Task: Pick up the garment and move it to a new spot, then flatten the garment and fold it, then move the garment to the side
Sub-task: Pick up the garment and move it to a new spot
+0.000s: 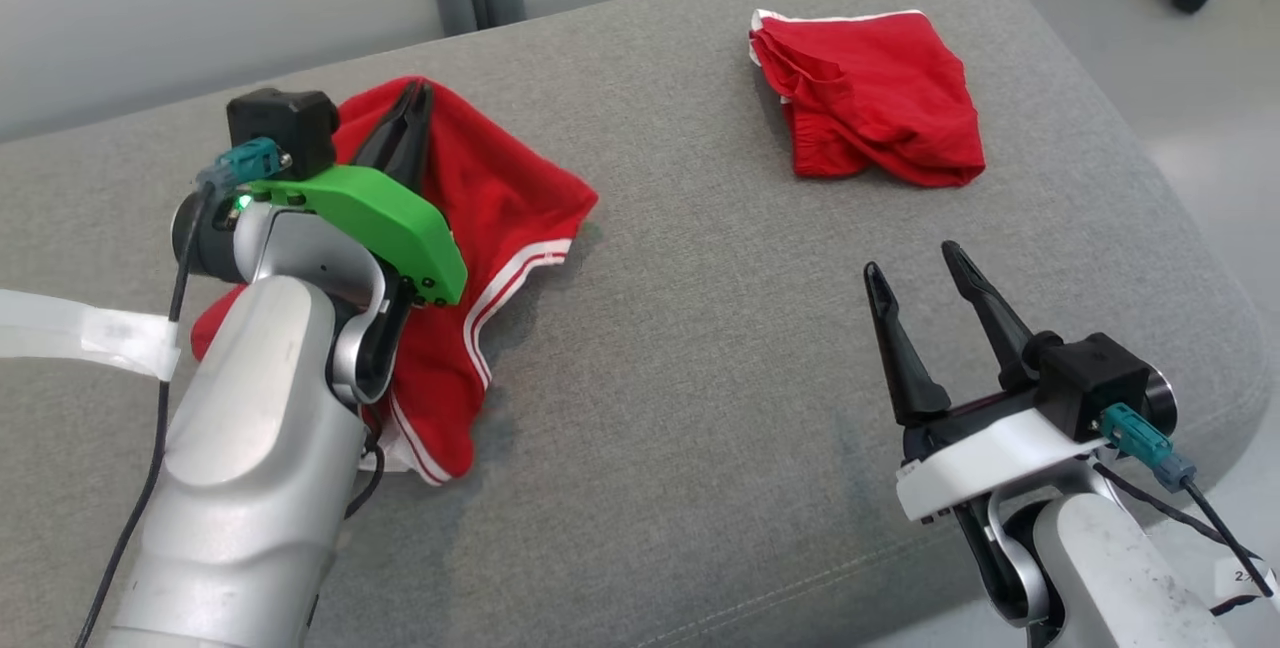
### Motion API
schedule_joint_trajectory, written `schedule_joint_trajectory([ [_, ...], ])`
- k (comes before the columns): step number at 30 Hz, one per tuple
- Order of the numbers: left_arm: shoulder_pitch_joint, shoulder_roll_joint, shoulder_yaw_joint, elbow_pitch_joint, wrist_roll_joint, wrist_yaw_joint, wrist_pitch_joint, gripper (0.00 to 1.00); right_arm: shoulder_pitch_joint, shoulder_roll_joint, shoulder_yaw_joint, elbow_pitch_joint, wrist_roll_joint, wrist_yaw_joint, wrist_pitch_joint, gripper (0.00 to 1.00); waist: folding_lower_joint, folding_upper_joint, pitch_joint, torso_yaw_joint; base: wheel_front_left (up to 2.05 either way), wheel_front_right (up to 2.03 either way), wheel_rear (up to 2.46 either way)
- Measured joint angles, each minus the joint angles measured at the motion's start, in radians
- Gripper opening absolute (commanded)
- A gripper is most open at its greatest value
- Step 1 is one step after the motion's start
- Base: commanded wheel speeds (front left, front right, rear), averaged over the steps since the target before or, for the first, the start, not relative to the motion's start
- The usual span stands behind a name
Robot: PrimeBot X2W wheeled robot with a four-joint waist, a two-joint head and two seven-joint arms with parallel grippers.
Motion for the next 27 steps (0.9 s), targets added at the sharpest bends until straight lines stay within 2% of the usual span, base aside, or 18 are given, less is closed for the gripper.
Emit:
schedule_joint_trajectory([
  [4,-0.037,-0.001,0.007,0.035,0.01,0.026,-0.035,0.0,-0.009,0.004,0.0,0.008,0.0,0.0,0.0,1.0,0.0,0.0,0.026,-0.037,0.0,0.0,0.0],
  [5,-0.038,-0.001,0.004,0.05,0.01,0.026,-0.039,0.18,-0.012,0.004,-0.002,0.01,0.0,0.0,0.0,1.0,0.0,0.0,0.033,-0.044,0.0,0.0,0.0],
  [6,-0.037,-0.002,0.0,0.072,0.01,0.026,-0.043,0.41,-0.013,0.004,-0.004,0.015,0.0,0.0,0.0,1.0,0.0,0.0,0.04,-0.05,0.0,0.0,0.0],
  [7,-0.036,-0.004,-0.002,0.091,0.01,0.026,-0.048,1.0,-0.013,0.004,-0.004,0.02,0.0,0.0,0.0,1.0,0.0,0.0,0.046,-0.055,0.0,0.0,0.0],
  [13,-0.035,-0.011,-0.001,0.133,-0.012,0.034,-0.124,1.0,-0.013,0.005,-0.004,0.042,0.002,0.003,-0.003,1.0,0.0,0.0,0.064,-0.049,0.0,0.0,0.0],
  [19,-0.036,-0.016,-0.03,0.121,-0.044,0.002,-0.206,1.0,-0.012,0.024,0.047,0.085,0.008,0.047,-0.006,1.0,0.0,0.0,0.055,-0.001,0.0,0.0,0.0],
  [24,-0.021,-0.016,-0.114,0.064,-0.165,-0.044,-0.245,1.0,-0.012,0.034,0.104,0.13,0.023,0.097,-0.006,1.0,0.0,0.0,0.041,0.053,0.0,0.0,0.0],
  [27,0.044,-0.017,-0.164,0.051,-0.216,-0.047,-0.248,1.0,-0.012,0.049,0.127,0.162,0.038,0.117,-0.006,1.0,0.0,0.0,0.029,0.088,0.0,0.0,0.0],
])
